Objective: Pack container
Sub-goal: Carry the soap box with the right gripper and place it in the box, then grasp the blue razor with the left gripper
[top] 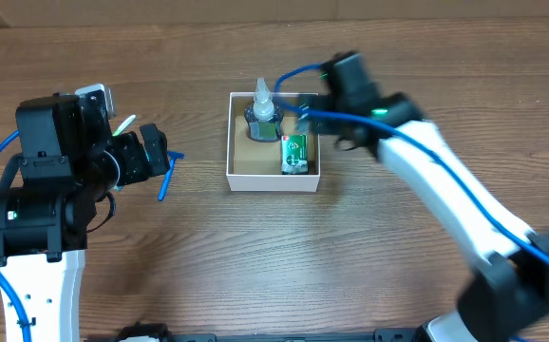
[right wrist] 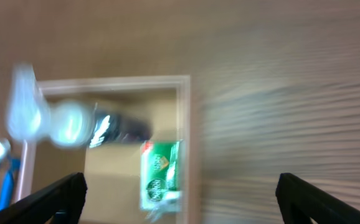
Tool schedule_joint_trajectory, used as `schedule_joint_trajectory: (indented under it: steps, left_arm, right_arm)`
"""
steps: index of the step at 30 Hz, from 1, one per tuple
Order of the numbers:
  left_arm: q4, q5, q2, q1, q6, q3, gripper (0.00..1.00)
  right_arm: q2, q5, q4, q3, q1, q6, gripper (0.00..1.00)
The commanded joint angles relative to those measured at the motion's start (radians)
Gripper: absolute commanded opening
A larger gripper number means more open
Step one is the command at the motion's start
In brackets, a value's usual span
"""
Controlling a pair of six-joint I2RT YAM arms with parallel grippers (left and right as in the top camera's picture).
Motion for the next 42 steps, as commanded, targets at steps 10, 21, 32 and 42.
schedule_joint_trajectory:
  steps: [10, 21, 32, 42]
  left_arm:
    - [-0.077, -0.045, 0.330, -0.088, 0.073, 0.023, 1.00]
    - [-0.074, -0.142, 0.680, -0.089, 0.070, 0.011, 1.00]
    - [0.018, -0.164, 0.882, -0.087, 0.109, 0.005, 1.00]
    - [0.077, -0.165, 0.937, -0.087, 0.109, 0.005, 1.00]
  right_arm:
    - [-0.161, -0.188, -0.272, 0.024, -0.435, 0.019, 1.00]
    - [-0.161, -0.186, -0.303, 0.024, -0.436, -0.003, 1.00]
    - [-0.161, -0.186, -0.313, 0.024, -0.436, -0.004, 1.00]
    - [-0.161, -0.186, -0.320, 0.024, -0.436, -0.004, 1.00]
